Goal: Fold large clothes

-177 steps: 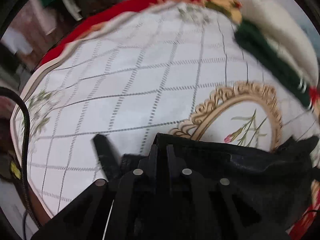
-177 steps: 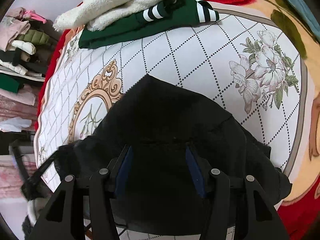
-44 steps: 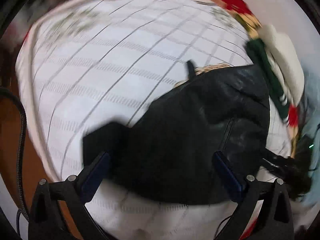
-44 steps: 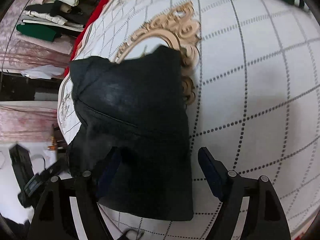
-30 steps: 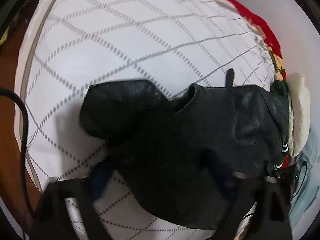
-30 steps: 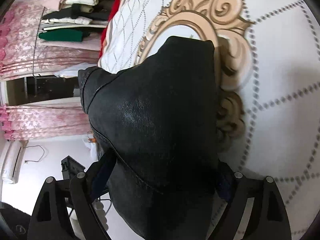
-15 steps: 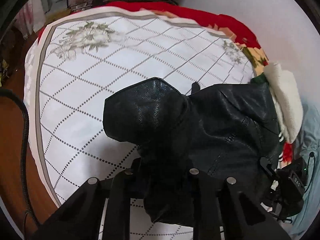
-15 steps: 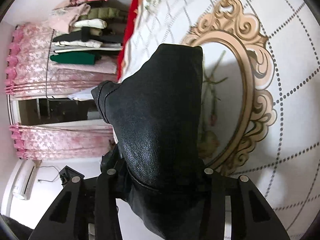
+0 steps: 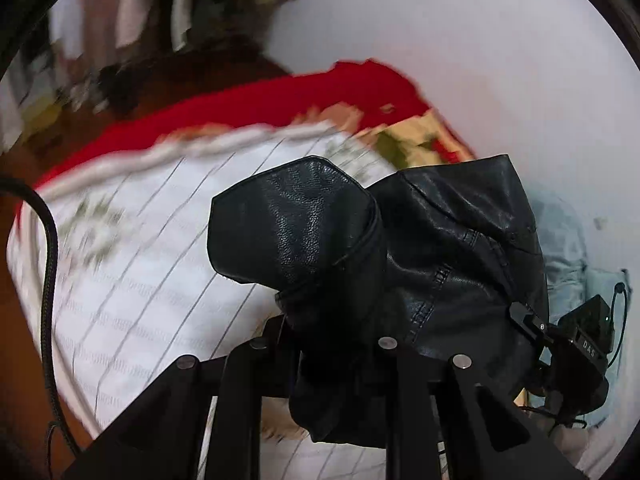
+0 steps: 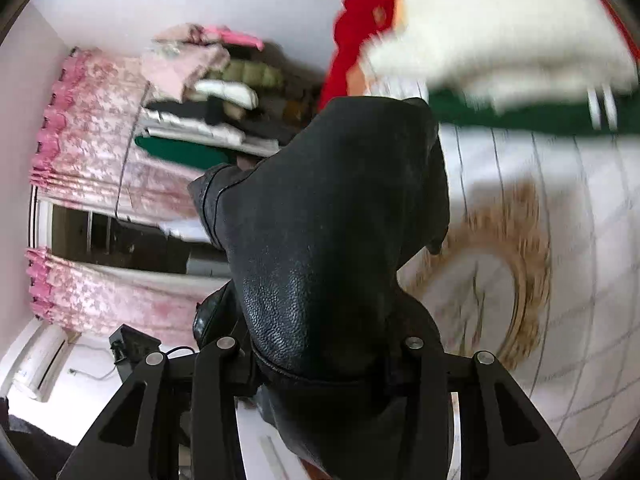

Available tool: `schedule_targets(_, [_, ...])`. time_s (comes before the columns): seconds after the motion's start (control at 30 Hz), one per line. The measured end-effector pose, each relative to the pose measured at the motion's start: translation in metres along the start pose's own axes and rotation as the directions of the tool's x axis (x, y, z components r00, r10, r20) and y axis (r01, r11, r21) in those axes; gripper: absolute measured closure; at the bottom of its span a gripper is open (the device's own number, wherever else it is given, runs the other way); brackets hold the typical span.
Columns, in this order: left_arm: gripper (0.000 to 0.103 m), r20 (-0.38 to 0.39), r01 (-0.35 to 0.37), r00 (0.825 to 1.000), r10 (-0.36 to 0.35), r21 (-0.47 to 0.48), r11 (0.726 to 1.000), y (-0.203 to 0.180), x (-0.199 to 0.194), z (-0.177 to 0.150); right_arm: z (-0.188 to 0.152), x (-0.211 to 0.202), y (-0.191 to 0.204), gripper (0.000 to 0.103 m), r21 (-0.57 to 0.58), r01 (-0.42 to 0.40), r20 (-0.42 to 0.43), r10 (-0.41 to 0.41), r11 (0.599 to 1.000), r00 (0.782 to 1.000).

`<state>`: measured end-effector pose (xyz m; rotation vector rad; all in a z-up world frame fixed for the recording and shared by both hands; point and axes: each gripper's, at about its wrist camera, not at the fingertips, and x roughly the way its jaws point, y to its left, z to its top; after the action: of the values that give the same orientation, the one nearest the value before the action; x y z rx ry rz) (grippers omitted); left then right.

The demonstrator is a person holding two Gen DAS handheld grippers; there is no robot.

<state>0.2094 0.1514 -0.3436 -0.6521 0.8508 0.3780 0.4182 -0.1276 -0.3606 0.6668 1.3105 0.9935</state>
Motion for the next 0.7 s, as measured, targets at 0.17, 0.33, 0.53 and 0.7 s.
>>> schedule_targets(0.17, [0.088, 0.068, 0.085, 0.993, -0.093, 0.108, 0.991, -0.083, -0.005, 0.084, 0.091, -0.060, 0.053, 0.059, -0.038, -0.011, 0.124, 0.016, 0.999, 0.992])
schedule_targets(0.33, [0.088, 0.107, 0.151, 0.980, -0.170, 0.169, 0.974, -0.164, 0.023, 0.151, 0.188, -0.123, 0.076, 0.059, -0.041, -0.018, 0.232, 0.027, 0.999, 0.972])
schedule_targets(0.53, [0.087, 0.015, 0.194, 0.979, -0.201, 0.197, 0.961, -0.224, 0.123, 0.176, 0.297, -0.169, 0.000, 0.059, 0.074, 0.016, 0.232, -0.033, 0.997, 0.972])
schedule_targets(0.7, [0.087, -0.161, 0.180, 0.975, -0.150, 0.188, 0.966, -0.241, 0.249, 0.144, 0.338, -0.165, -0.106, 0.059, 0.212, 0.152, 0.149, -0.186, 0.965, 0.971])
